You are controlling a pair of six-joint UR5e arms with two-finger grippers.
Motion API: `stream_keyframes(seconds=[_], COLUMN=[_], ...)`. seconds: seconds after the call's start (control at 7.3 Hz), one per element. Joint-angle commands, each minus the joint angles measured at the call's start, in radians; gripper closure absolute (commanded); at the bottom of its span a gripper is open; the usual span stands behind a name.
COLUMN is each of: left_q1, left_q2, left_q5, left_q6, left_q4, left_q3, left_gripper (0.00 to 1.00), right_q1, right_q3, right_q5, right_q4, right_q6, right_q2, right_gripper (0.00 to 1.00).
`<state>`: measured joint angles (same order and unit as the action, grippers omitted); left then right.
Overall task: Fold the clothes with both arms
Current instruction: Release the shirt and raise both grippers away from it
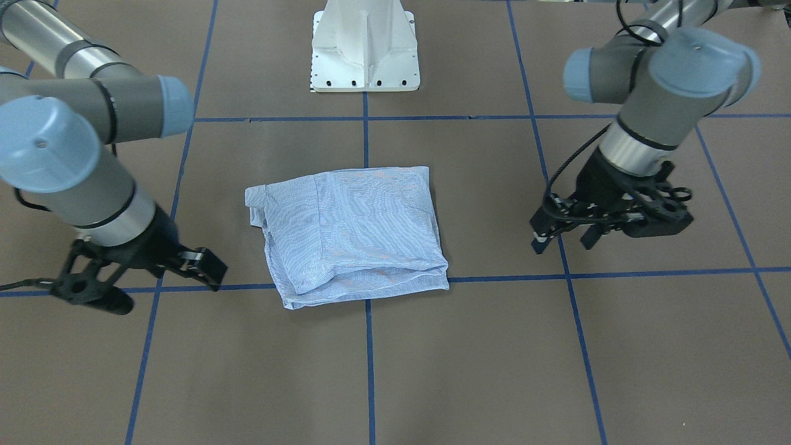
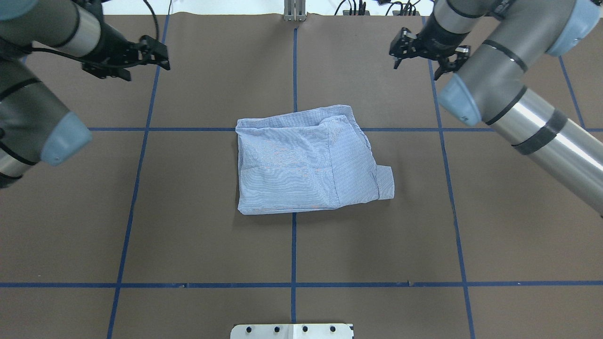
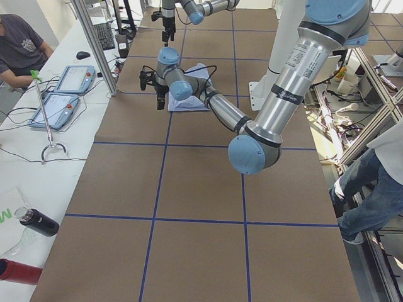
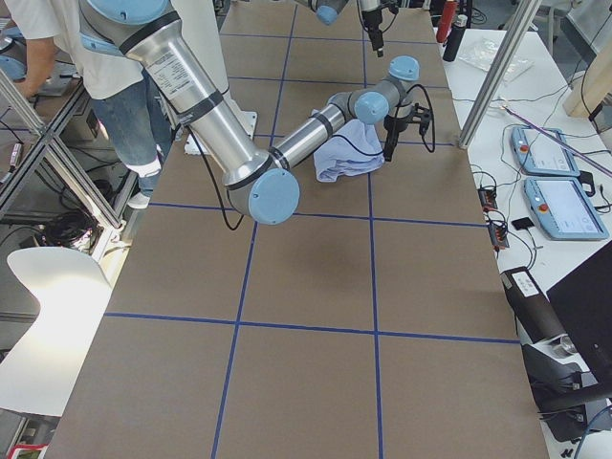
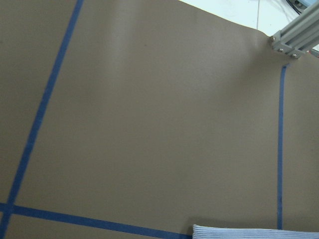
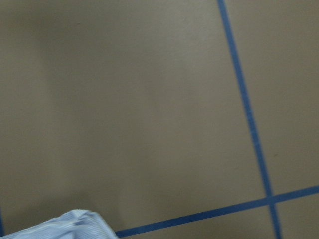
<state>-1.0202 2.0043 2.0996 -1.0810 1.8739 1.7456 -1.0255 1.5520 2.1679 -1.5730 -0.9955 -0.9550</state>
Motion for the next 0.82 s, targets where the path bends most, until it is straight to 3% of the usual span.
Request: stream_keyframes(seconds=[0.0,0.27,0.55,0.68], left_q1=[-0.125,-0.238,-0.439,-0.492], left_q2=[-0.149,-0.342,-0.481,-0.49], left_q5=[0.04,0.051,0.173,0.175], left_q6=[0.265,0.619,0.943,0.955], left_q4=[-0.153,-0.234,-0.222,-0.22], left_q3=[0.13,0.24,0.212,0.186], left_gripper=[0.0,0.0,0.0,0.0], right_q1=[-0.132,-0.233,-0.388,-0.413], right_q3=[0.074,0.143,0.137,0.129], right_q5=[0.044,0.086,0.098,0.096], right_q4=[-0.024,-0.025,-0.027,-0.019], right_q6=[0.371,0.653,0.93,0.945], right_q2=[-0.19,-0.389,-0.552,-0.6], right_gripper=[0.0,0.0,0.0,0.0])
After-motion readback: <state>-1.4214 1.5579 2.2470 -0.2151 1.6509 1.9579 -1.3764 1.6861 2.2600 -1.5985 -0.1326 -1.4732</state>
